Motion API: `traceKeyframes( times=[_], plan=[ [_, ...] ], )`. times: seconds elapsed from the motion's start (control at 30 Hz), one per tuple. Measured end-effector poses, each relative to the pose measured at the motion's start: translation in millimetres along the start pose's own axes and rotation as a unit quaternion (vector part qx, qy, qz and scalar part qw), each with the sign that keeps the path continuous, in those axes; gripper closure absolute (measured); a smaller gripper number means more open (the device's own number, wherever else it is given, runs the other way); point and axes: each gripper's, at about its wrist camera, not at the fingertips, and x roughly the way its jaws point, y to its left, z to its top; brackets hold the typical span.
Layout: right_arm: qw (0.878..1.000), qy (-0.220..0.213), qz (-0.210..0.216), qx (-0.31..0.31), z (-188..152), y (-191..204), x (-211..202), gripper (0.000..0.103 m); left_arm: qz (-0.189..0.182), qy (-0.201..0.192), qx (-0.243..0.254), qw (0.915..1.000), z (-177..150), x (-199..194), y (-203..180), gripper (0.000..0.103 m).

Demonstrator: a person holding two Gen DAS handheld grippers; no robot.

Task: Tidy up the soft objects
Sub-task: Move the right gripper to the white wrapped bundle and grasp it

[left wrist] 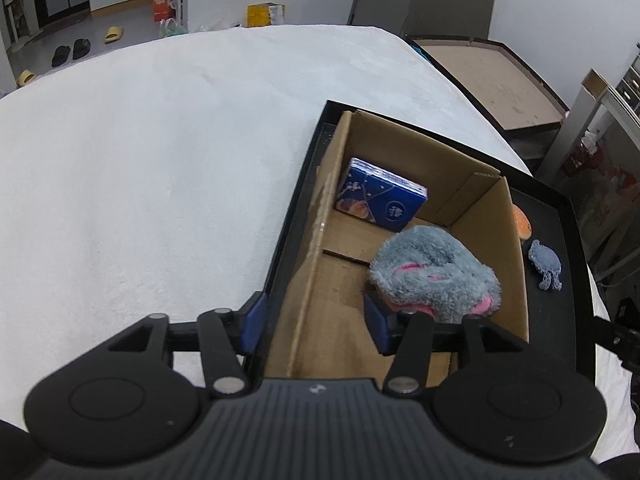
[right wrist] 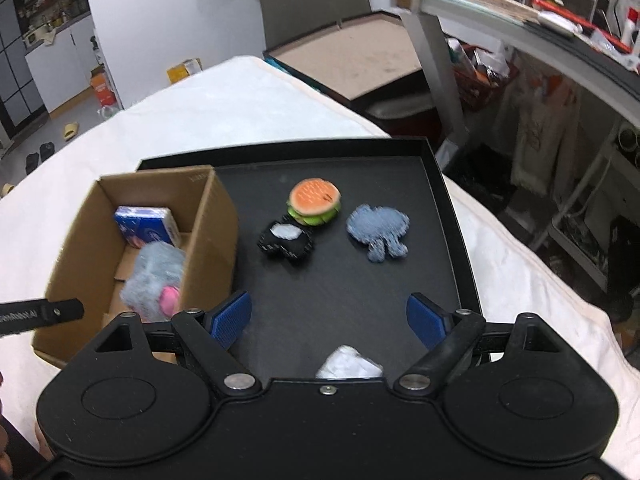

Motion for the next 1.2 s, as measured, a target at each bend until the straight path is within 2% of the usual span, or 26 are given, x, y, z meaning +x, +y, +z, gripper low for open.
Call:
traceKeyframes(
  times=[0.1,0.3,0.7,0.97,1.0,1.13,1.2],
  plan=[
    [1.000,0.012,0.000,0.011,-6,-9,6,0.019,-0.001,0.001,0.010,1.0000,-1,1,-5,0.041],
    [0.998,0.039,0.003,0.040,-18,-25,23,0.019,0.006,0.000,0.026,0.9996,-3,2,-12,0.036],
    [0.995,0.075,0.011,0.063,-36,-34,61,0.018,0.033,0.004,0.050,0.9982,-6,11,-24,0.034],
    [0.994,0.097,-0.008,0.057,-42,-33,82,0.019,0.049,0.004,0.069,0.9964,-7,16,-35,0.034],
    [0.994,0.099,-0.012,0.054,-43,-33,83,0.023,0.049,0.005,0.071,0.9962,-7,17,-36,0.034],
    [0.992,0.107,-0.034,0.055,-45,-36,87,0.055,0.052,0.002,0.078,0.9956,-7,16,-40,0.034],
    [0.992,0.104,-0.030,0.061,-45,-38,86,0.057,0.053,0.001,0.080,0.9953,-8,16,-41,0.034]
  ],
)
